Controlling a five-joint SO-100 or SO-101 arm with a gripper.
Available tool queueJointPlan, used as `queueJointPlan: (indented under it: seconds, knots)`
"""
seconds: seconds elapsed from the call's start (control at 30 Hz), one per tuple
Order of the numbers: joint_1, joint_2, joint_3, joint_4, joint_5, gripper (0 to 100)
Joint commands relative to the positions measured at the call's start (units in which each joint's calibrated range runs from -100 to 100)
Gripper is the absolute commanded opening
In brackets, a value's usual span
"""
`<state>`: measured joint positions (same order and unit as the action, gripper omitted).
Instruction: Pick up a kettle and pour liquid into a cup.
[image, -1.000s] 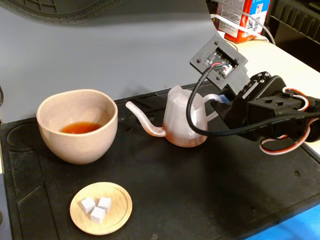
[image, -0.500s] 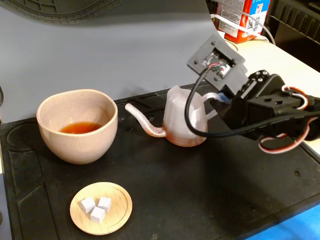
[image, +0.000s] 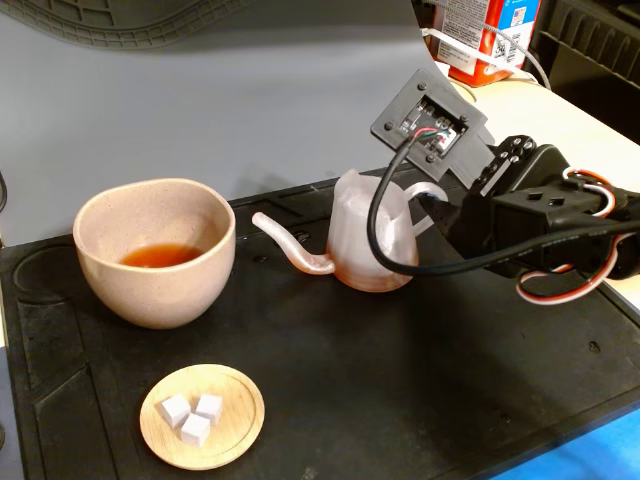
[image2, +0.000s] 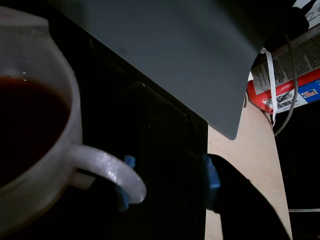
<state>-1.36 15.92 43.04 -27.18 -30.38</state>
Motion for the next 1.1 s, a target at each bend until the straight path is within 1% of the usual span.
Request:
queueJointPlan:
  seconds: [0.0,0.3,0.4,0.47,0.73,0.83,0.93,0.97,1.0,1.03,1.07]
  knots:
    - [-0.12,-0.48,-2.02,-0.45,-0.03,18]
    - [-2.71,-0.48,-0.48,-0.45,-0.08,18]
    - [-2.48,-0.57,0.43,-0.45,-0.13,18]
    - [-2.41,-0.65,1.43,-0.97,-1.60,18]
    - [-2.56,-1.68,4.15,-1.31,-1.81,18]
    - [-1.19,-8.93,10.59,-0.62,-1.81,18]
    - [-1.26,-20.79,21.39,-0.62,-1.81,17]
    - [-1.64,-28.30,27.92,-0.54,-3.81,17]
    - [-4.08,-35.04,33.64,-1.05,-7.11,17]
    - [-4.46,-39.39,37.00,-0.97,-7.11,17]
    - [-3.93,-44.25,40.27,-0.80,-7.11,12]
